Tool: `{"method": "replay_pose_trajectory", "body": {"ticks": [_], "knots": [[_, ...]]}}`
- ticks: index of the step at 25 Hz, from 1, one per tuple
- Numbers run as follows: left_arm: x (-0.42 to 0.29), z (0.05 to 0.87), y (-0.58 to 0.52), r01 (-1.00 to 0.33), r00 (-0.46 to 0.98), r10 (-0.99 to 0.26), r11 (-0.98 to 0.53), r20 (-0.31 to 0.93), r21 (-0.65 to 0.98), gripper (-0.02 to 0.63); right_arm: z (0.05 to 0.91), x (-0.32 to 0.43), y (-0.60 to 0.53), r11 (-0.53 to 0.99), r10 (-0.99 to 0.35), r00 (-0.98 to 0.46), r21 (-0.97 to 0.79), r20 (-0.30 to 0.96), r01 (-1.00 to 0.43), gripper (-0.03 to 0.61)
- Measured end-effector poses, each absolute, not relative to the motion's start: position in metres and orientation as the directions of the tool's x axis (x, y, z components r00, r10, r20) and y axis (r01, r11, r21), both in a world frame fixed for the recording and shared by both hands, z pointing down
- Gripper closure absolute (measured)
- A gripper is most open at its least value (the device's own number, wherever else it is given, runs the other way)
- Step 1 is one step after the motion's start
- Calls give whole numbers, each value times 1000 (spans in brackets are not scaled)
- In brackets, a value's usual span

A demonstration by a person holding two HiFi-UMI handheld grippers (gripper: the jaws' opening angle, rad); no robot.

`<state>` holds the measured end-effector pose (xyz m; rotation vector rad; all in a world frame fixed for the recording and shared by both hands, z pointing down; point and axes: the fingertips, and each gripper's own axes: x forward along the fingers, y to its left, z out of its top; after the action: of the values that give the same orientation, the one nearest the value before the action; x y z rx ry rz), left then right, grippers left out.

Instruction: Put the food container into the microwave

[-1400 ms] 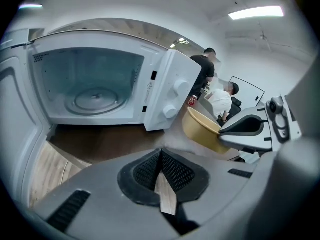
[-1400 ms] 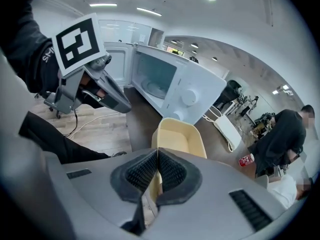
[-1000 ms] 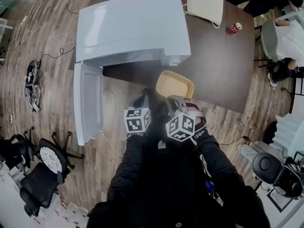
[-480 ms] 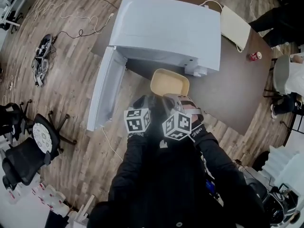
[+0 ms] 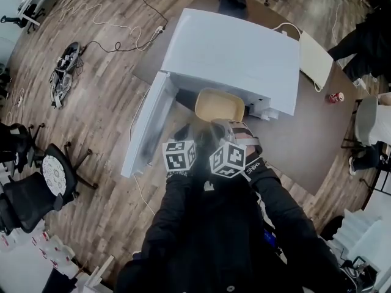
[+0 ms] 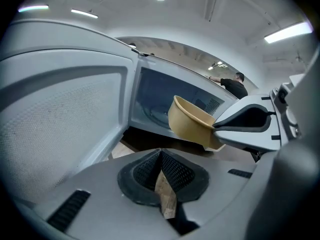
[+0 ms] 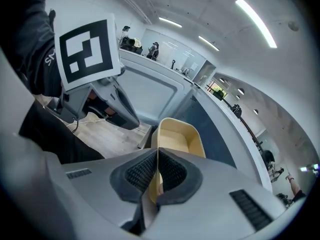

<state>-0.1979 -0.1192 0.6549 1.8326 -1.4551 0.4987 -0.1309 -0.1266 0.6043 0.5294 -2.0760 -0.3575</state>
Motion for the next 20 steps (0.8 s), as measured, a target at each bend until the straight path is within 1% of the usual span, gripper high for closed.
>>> {"method": "replay_pose_trajectory", "body": {"ticks": [20], "knots": [[-209,702,-185,-944,303,-660,-110,688,310,580,656,-144,-241,797,-597,-403,573,694,-193,551]]}}
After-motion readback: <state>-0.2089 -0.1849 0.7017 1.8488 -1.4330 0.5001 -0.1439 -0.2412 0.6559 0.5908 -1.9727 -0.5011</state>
